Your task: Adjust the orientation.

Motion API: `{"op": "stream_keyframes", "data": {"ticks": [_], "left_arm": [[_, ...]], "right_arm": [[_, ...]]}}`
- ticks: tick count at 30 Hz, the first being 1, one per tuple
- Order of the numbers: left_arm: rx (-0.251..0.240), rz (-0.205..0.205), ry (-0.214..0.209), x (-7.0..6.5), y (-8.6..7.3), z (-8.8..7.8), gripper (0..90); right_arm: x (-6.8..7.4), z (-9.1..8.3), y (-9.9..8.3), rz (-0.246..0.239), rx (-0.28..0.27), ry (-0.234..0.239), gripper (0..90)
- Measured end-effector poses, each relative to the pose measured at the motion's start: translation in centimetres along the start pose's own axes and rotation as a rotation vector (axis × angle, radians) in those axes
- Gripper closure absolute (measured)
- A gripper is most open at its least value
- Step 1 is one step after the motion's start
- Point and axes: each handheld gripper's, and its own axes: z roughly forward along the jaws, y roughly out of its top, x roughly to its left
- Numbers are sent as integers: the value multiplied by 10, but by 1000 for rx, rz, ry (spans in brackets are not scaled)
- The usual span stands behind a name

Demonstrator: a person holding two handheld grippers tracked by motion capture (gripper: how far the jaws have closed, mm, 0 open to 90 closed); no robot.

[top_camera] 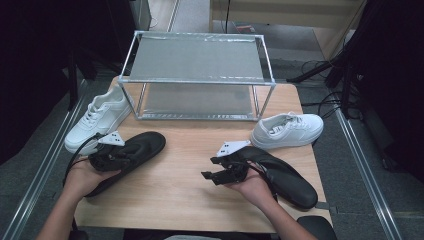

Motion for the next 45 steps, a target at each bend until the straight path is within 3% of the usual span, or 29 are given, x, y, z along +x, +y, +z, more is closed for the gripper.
{"op": "stream_keyframes", "data": {"ticks": [10, 13, 21, 30, 45], "left_arm": [[-9, 22, -24, -17, 20, 1, 821], [-12, 38, -48, -24, 28, 5, 820], [21, 94, -99, -48, 54, 26, 818], [49, 130, -140, -62, 75, 48, 817], [83, 198, -178, -92, 103, 88, 815]], "right_arm": [[0, -1, -1, 2, -5, -7, 394], [0, -2, -1, 1, -8, -8, 394], [0, -9, -6, 19, -21, -23, 394], [-1, -20, -15, 41, -42, -54, 396], [-1, -35, -28, 82, -59, -108, 395]]}}
